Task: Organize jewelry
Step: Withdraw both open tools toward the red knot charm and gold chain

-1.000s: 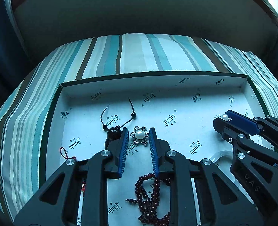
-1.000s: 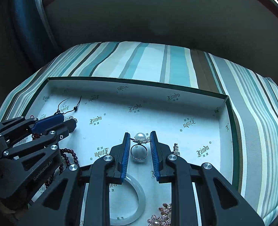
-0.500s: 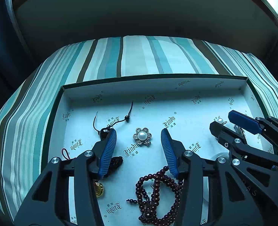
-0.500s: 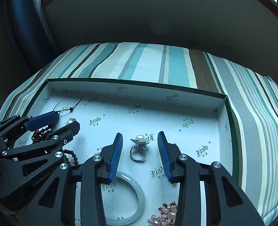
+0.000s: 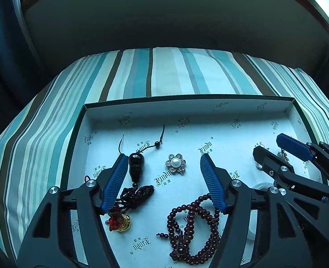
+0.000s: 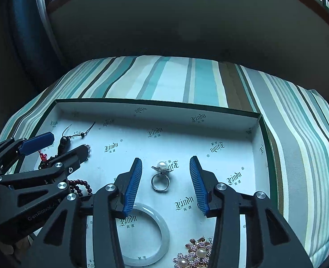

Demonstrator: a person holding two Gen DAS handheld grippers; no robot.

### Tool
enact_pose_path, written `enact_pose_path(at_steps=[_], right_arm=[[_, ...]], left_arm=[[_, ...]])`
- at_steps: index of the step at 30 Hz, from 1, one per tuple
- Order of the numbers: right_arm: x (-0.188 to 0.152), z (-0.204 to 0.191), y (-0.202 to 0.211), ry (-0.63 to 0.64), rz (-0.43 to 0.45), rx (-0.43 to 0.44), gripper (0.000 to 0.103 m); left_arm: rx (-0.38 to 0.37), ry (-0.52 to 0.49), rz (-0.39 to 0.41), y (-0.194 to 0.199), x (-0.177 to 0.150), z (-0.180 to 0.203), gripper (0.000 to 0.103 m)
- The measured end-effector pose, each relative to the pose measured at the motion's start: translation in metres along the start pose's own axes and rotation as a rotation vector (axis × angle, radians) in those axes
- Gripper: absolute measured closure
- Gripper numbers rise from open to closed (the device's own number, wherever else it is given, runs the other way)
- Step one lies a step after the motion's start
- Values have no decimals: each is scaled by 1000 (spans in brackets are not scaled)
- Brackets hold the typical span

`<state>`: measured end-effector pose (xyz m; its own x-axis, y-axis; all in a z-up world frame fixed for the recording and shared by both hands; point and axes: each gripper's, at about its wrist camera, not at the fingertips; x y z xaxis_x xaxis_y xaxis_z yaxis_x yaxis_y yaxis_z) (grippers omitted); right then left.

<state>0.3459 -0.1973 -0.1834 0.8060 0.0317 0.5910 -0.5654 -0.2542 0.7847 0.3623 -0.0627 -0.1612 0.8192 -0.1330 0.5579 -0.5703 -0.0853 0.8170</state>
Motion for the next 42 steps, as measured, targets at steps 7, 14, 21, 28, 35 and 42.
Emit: enact_pose_path(at_steps=[7,14,21,28,35,42], right_arm=[[0,-8,26,4,45,1,58],[-11,-21,64,17,85,13,58],[-49,-38,97,26,84,26,58],[-96,-56,113,48,29,51,58],[-124,-79,90,67,-59,105,58],[-127,-95,70,89,-87,107,58]], left_arm=[[1,29,58,27,2,-12,28],[17,52,117,67,-12,-32,22],[43,88,109,95,-50,-56,22],[96,121,64,111,-98,-81,22],[168,151,12,115,-134,-103,22],[195,194,-27,113,-156,-123,22]])
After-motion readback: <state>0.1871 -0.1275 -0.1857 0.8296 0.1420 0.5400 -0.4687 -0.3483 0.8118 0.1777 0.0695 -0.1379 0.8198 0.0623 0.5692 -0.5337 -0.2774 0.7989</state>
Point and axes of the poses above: each gripper's, at about its wrist camera, not at the fingertips, and y roughly against the way its jaws point, z to its right, x to its top, and after that the axes turned 8 degrees about x, right-handed
